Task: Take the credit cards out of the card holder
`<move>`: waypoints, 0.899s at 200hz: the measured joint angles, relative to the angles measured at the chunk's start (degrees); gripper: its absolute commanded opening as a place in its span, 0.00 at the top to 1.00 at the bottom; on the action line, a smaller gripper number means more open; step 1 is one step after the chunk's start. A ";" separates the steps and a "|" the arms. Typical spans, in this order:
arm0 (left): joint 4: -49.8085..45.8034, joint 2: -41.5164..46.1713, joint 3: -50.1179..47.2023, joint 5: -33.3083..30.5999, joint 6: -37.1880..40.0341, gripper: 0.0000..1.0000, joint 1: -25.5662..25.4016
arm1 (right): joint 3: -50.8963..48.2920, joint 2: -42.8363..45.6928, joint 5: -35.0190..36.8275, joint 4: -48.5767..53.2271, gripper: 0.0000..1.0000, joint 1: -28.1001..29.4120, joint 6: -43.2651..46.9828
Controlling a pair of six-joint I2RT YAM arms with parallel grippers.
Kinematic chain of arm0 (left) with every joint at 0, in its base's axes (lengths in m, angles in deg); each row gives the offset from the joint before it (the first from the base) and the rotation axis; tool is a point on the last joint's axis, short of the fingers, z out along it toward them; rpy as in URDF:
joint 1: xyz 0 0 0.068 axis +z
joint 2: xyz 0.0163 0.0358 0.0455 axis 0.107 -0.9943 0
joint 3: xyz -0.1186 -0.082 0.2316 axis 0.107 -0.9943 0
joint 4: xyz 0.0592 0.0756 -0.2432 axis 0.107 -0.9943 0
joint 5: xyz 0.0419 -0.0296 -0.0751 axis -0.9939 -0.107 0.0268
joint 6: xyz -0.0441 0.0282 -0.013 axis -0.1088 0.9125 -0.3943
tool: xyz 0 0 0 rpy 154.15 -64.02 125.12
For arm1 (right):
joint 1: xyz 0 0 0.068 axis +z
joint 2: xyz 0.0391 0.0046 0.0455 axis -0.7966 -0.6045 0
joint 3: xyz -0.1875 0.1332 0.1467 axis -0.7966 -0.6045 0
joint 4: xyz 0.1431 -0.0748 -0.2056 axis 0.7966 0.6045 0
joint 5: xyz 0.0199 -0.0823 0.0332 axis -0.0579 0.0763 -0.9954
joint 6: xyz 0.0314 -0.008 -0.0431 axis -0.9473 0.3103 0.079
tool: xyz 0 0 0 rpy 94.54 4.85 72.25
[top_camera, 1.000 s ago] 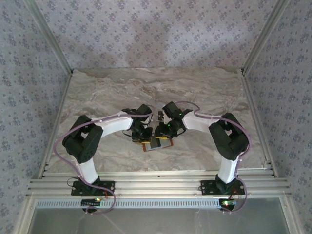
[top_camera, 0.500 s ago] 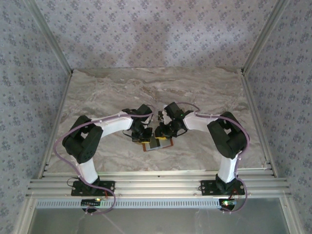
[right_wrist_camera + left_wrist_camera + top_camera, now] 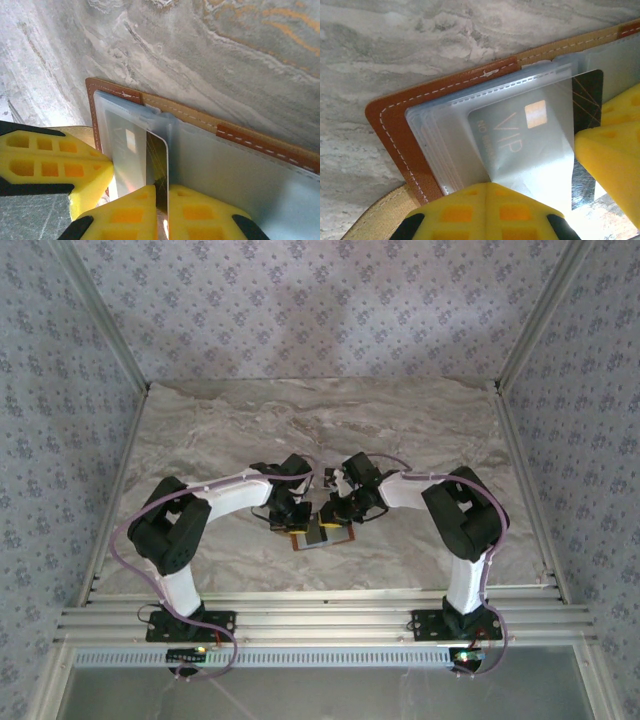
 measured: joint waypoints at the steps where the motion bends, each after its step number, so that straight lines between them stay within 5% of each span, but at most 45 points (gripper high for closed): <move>1: 0.00 0.00 0.00 -0.02 0.00 0.95 0.00 | -0.02 0.02 -0.02 -0.02 0.91 -0.02 0.04; 180: -2.84 0.13 1.14 -2.36 0.85 0.93 -0.07 | -7.17 11.34 -0.24 0.24 1.00 -5.79 2.01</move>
